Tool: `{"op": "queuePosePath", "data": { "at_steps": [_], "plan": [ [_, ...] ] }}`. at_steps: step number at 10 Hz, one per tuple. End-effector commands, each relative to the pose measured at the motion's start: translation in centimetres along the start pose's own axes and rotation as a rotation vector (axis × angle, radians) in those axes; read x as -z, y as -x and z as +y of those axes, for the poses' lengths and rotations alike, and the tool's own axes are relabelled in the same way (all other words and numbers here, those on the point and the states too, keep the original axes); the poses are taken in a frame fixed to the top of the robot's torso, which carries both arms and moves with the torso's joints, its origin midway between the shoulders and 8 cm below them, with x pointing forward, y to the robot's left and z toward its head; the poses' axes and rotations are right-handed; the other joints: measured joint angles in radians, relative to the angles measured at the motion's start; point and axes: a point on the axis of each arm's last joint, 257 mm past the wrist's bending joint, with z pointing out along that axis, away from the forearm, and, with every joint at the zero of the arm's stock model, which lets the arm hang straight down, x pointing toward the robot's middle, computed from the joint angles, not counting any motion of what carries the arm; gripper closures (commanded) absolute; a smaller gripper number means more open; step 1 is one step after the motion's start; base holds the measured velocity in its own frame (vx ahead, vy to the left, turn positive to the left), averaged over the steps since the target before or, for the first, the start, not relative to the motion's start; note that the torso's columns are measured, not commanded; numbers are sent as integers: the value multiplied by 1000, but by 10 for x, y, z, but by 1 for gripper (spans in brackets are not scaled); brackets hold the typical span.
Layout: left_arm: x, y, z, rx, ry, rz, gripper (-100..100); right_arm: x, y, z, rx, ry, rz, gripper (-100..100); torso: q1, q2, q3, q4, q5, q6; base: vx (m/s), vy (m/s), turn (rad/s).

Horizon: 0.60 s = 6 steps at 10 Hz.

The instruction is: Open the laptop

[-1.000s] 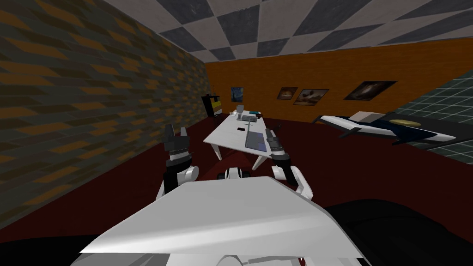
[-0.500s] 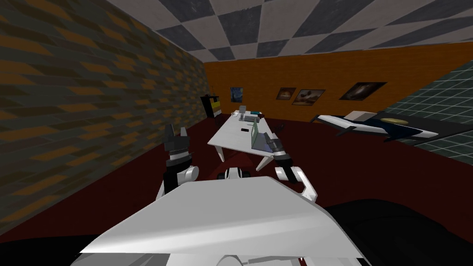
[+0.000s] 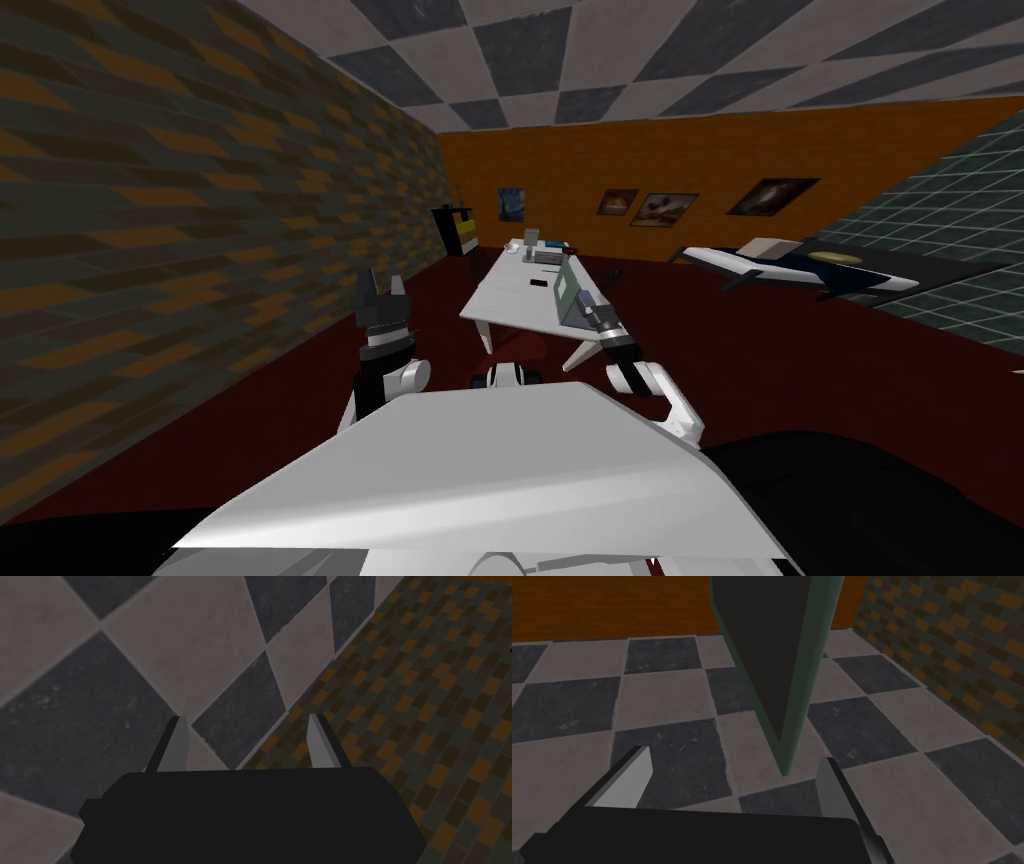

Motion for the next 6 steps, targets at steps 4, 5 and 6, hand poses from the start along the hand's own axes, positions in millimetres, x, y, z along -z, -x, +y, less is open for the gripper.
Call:
{"op": "queuePosePath", "data": {
  "at_steps": [4,5,6],
  "plan": [
    [0,0,0,0,0,0,0,14,-40,-67,375,-73,172,-100,-1,-2,-1,-1,0,0,62,179,-58],
    [0,0,0,0,0,0,0,17,-44,-79,435,-83,198,-100,-2,-2,-1,0,0,0,47,149,-52],
    [0,0,0,0,0,0,0,20,-48,-90,492,-91,223,-100,-2,0,0,0,-1,0,33,162,-43]
  ]
}}
